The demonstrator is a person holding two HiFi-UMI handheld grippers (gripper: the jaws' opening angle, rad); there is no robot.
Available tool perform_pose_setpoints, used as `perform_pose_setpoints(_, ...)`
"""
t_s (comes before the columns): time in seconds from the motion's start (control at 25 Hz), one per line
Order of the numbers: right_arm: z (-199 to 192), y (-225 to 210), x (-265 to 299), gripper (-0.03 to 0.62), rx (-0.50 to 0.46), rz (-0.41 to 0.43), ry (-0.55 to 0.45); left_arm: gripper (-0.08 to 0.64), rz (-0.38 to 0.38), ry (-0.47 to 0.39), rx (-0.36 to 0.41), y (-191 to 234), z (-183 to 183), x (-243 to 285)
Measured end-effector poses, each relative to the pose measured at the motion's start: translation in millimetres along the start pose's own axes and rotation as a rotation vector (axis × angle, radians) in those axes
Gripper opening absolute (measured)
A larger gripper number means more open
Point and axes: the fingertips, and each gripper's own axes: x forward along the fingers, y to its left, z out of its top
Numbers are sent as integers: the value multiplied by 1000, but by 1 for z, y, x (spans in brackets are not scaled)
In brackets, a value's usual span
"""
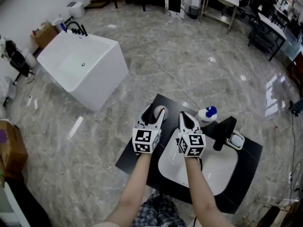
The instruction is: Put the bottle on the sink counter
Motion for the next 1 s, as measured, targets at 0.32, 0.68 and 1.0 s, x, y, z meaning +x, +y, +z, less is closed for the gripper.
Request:
perform_pose_setpoints(0.32, 59, 22, -112, 15, 1, -40, -87, 75, -12, -45, -37, -33, 60, -101)
perform_pose_setpoints(0.68, 105, 20, -235, 15, -36, -117, -164, 38, -51, -72, -32, -74, 96, -201)
perform_pose_setpoints(1.0, 107, 6, -317, 15, -87, -223, -197, 28, -111, -112, -13, -102, 116, -238)
